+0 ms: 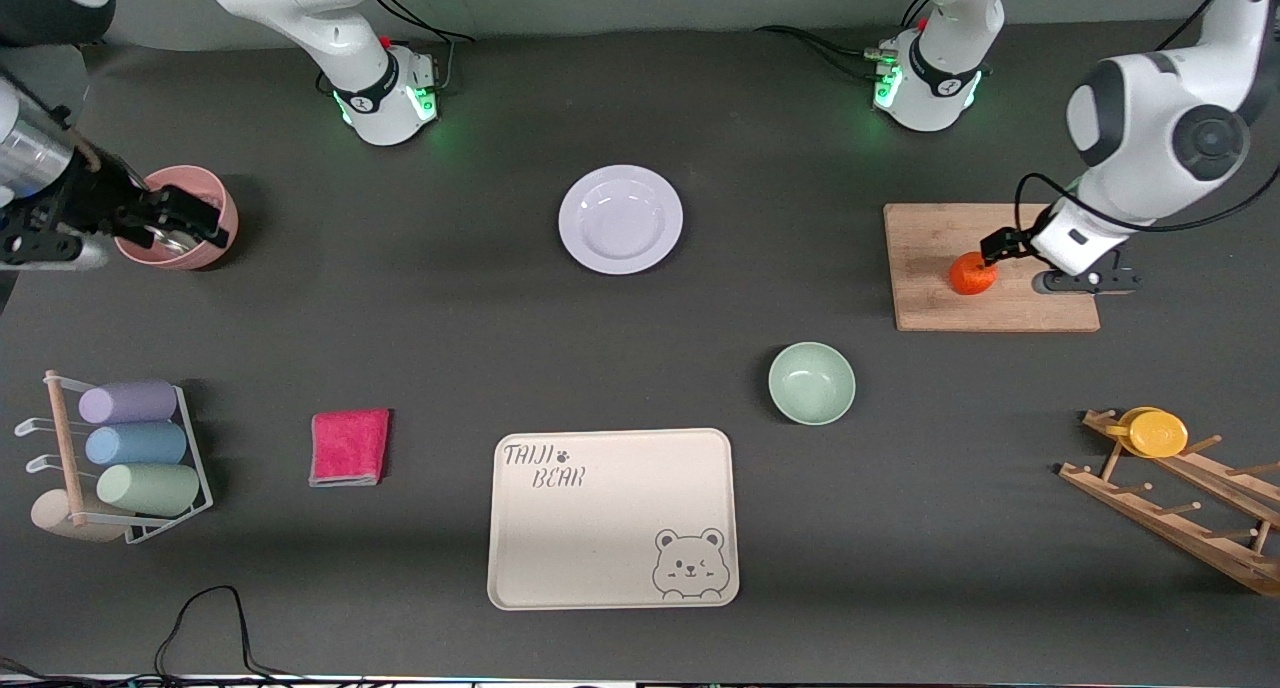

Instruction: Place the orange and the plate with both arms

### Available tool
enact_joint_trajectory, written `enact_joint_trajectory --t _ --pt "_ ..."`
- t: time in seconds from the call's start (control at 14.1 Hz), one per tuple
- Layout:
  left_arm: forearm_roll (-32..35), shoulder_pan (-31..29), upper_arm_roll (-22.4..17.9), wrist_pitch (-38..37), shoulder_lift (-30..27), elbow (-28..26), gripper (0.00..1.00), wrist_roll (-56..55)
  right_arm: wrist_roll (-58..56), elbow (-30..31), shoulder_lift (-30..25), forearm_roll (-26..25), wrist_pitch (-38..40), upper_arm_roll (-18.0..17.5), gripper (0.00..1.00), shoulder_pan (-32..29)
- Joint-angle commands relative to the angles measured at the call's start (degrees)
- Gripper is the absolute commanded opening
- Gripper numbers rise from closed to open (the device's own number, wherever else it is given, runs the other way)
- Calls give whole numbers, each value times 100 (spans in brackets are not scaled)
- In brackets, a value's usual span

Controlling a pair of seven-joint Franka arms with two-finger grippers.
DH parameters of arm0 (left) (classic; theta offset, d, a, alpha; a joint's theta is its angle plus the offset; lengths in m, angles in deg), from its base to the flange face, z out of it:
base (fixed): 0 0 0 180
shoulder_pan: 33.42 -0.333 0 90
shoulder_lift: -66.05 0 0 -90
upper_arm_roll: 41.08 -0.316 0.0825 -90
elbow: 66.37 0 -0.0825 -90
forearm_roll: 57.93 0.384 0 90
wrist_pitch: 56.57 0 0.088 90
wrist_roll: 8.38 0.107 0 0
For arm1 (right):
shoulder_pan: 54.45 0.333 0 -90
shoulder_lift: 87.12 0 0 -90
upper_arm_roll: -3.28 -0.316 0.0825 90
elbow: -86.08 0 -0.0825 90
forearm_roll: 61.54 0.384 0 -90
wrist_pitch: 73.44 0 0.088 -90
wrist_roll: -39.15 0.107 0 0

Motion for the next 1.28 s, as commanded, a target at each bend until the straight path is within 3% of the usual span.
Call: enact_joint_trajectory --t 0.0,0.21,0.5,0.71,1.0,1.14,1.21 --pt "-45 101 -50 958 84 -675 100 108 581 1155 -974 -38 -426 -5 100 335" --pt "-45 83 -50 1618 568 -877 100 100 733 1658 -1301 330 -611 29 100 564" --pt "-54 83 -58 2391 1025 -1088 100 99 610 1755 -1258 1383 -515 65 100 565" --pt "-54 92 -58 2569 1193 -1098 99 108 -47 2079 -1249 2236 -523 389 100 565" --pt "-45 92 -67 2526 1176 -1089 34 117 -1392 2948 -1179 3423 -803 1048 100 565" --pt "-45 92 -67 2464 1088 -1063 18 108 -2050 3362 -1074 3932 -1015 1224 100 565" --pt "-45 92 -58 2325 966 -1045 18 56 -2471 3503 -917 4283 -1015 1338 100 565"
